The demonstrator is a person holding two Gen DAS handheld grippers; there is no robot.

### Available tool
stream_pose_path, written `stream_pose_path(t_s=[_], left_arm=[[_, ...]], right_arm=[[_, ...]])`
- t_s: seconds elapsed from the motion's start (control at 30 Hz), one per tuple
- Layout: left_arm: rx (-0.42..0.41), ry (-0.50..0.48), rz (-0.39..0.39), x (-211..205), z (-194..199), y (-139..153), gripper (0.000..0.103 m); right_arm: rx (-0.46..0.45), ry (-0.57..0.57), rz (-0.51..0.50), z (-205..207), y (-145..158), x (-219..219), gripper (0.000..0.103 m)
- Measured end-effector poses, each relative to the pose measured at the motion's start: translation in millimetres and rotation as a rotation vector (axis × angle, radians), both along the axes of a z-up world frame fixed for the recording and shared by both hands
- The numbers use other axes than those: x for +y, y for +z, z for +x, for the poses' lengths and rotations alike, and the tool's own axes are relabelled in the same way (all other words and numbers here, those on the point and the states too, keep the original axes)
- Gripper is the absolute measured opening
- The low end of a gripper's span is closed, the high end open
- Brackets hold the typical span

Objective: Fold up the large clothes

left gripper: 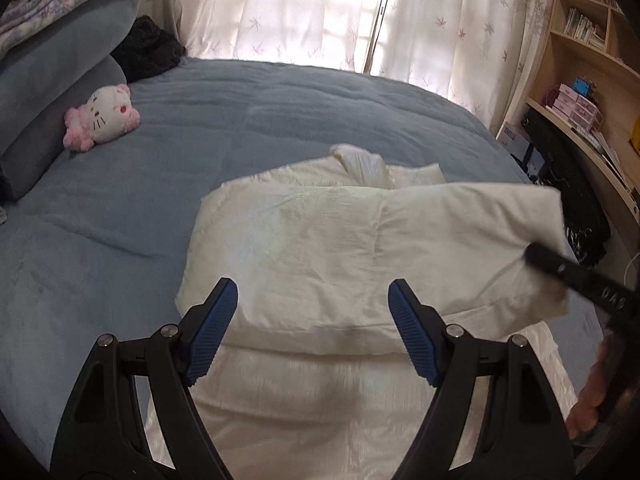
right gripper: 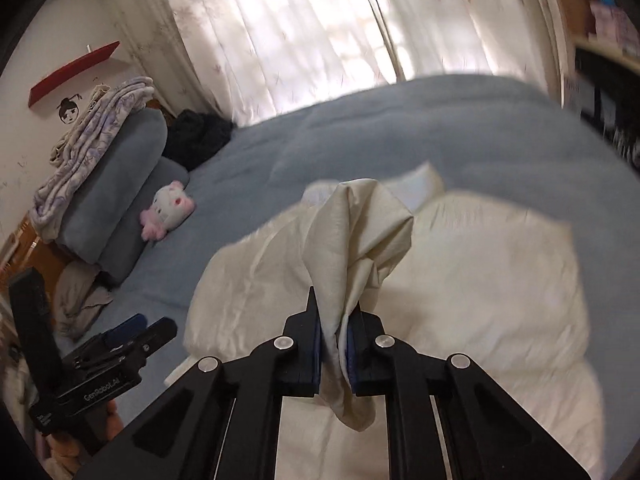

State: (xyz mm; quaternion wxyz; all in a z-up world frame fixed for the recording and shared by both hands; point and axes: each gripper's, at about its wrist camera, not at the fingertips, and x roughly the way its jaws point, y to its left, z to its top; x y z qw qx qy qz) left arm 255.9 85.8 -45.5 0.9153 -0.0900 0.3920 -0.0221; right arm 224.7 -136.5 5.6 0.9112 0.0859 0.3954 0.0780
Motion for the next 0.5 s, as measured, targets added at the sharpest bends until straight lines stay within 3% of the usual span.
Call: stream_pose_path(t_s=[0.13, 0.23, 0.33, 0.43, 0.5], left_arm=[[-0.023, 0.043, 0.022, -2, 31, -7, 0.075], [0.01, 0.069, 0.057, -4, 57, -27, 0.07], [0.094, 0.078, 0.089, -7, 83, -62, 0.063], [0.16, 0.087, 0.112, -8, 102, -96, 0.062], [0.169, 0.087, 0.117, -7, 108, -109, 0.063]], right_arm=[[0.028, -0.067, -0.043, 43, -20, -12, 0.01], [0.121, -0.13, -0.07, 75, -64, -31, 0.01], [0.216, -0.198, -0.102, 91, -112, -51, 0.01], [0.223, -0.226, -0.07, 95, -129, -62, 0.01], [0.195, -0.215, -0.122, 97, -132, -56, 0.01]])
